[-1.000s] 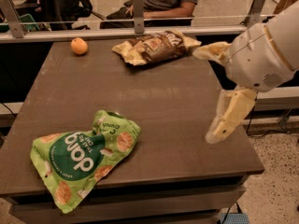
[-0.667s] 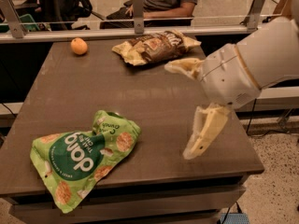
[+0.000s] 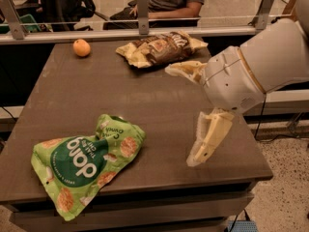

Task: Move green rice chip bag near brown chip bag

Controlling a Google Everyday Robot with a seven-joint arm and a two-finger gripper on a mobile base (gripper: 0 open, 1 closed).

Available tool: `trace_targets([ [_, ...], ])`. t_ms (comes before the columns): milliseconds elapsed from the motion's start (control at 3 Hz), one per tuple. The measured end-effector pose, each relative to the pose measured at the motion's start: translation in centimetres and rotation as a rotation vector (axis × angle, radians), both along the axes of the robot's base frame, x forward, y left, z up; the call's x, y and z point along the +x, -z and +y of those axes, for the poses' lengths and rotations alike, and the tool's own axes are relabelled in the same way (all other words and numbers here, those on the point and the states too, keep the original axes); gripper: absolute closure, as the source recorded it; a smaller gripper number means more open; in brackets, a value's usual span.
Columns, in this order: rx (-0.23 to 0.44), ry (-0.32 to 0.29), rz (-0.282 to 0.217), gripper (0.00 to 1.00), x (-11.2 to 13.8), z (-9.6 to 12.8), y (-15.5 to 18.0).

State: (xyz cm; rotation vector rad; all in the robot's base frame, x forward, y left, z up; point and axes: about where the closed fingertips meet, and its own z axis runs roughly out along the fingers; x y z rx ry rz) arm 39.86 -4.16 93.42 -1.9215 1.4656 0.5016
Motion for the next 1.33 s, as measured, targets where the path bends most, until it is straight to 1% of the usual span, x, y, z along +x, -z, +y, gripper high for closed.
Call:
trace_targets([
  [333,0.026,0.014,-0.024,0.0,0.3,0.1,-0.3],
  [667,0.07,-0.009,-0.058,0.0,1.9,2.4,0.6],
  [1000,0.11,-0.038,-0.05,0.0,3.8,5.7,3.2],
  [1333,0.15,-0.065,-0.023,0.0,4.5,9.0,5.3],
])
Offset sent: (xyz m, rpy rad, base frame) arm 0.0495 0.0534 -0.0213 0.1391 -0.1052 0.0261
